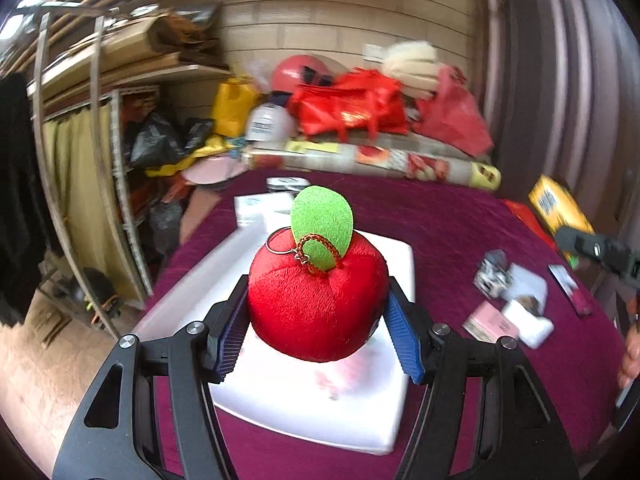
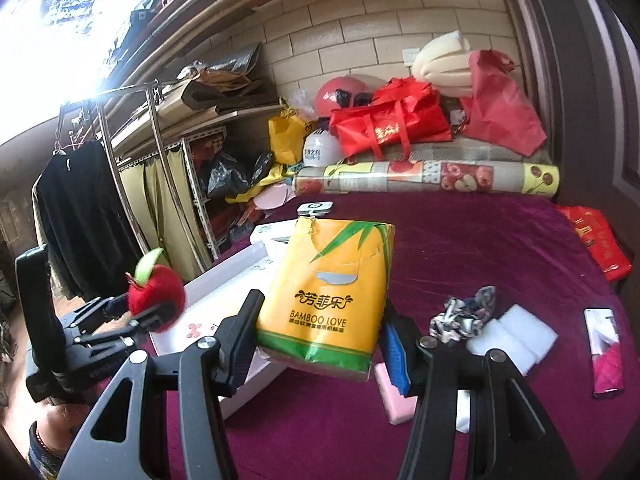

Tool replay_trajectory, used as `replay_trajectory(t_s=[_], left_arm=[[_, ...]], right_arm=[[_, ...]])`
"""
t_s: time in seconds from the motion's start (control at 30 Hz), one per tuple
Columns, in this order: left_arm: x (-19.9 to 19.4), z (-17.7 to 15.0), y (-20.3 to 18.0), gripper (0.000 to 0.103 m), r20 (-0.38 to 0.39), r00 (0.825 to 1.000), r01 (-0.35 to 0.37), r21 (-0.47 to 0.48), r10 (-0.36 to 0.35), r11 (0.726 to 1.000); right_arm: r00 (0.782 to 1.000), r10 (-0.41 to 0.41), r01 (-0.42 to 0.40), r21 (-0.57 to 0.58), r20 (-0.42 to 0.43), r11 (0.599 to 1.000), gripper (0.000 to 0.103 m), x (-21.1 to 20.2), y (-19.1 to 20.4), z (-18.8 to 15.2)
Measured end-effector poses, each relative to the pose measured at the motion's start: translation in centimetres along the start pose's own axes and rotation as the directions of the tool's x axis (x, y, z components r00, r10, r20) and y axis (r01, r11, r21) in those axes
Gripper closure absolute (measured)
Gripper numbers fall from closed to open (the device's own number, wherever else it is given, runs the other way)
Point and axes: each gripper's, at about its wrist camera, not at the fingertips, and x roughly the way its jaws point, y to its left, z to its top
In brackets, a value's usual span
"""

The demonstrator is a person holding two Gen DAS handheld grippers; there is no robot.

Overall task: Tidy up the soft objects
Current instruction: 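Carry the apple plush and yellow tissue pack with both tools over the tray, then open both tools to release the apple plush and tissue pack into the tray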

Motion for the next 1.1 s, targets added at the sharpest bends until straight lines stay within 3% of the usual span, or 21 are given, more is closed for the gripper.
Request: replay_trajectory(t_s=[0.13, 0.3, 0.5, 0.67, 0.73, 0.77, 0.8, 0.83, 0.9, 0.93, 1.1], left_arm=[[1.0, 1.1, 2.8, 0.039, -0.002, 0.998, -0.063, -0.039, 0.063, 0.997], [3.7, 0.8, 4.6, 0.039, -0.064, 0.994, -0.091, -0.074, 0.086, 0.993], [7.8, -1.3, 5.1, 0.039, -0.175, 0.98, -0.114, -0.072, 0.1, 0.991], [9.5, -1.8, 5.0, 0.038, -0.209, 0.971, -0.13, -0.058, 0.115, 0.99], [9.9, -1.6, 4.9, 0.032, -0.214, 0.968, -0.143, -0.043, 0.131, 0.989], [10.0, -1.6, 4.8, 0.03, -0.215, 0.967, -0.15, -0.03, 0.14, 0.988], [10.0, -1.6, 4.6, 0.02, -0.208, 0.965, -0.169, -0.014, 0.162, 0.986], [10.0, -1.6, 4.4, 0.005, -0.199, 0.963, -0.187, -0.005, 0.182, 0.982], [9.7, -1.7, 4.3, 0.0, -0.181, 0.962, -0.205, 0.01, 0.203, 0.979], [9.6, -1.7, 4.2, 0.0, -0.176, 0.963, -0.206, 0.012, 0.205, 0.978], [8.6, -1.8, 3.7, 0.0, -0.151, 0.965, -0.216, 0.016, 0.216, 0.976]], right_arm=[[0.998, 0.032, -0.031, 0.022, -0.05, 0.999, 0.049, 2.8, 0.5, 0.6], [0.99, 0.077, -0.073, 0.037, -0.12, 0.997, 0.049, 7.4, 1.7, 0.7], [0.959, 0.122, -0.117, 0.035, -0.255, 0.993, 0.049, 13.8, 4.1, -1.6], [0.945, 0.143, -0.13, 0.065, -0.293, 0.989, 0.048, 16.7, 4.9, -2.6], [0.944, 0.149, -0.135, 0.065, -0.294, 0.989, 0.046, 17.0, 5.0, -2.9], [0.945, 0.144, -0.132, 0.06, -0.294, 0.989, 0.038, 17.1, 5.1, -2.9], [0.949, 0.134, -0.124, 0.054, -0.286, 0.991, 0.031, 17.0, 5.1, -3.0], [0.955, 0.125, -0.115, 0.053, -0.27, 0.992, 0.017, 16.8, 5.1, -2.9], [0.97, 0.099, -0.091, 0.046, -0.223, 0.995, 0.011, 16.0, 4.9, -2.9], [0.973, 0.092, -0.084, 0.044, -0.212, 0.995, 0.0, 15.8, 4.8, -2.9], [0.986, 0.079, -0.074, 0.04, -0.145, 0.996, 0.0, 13.6, 4.7, -2.7]])
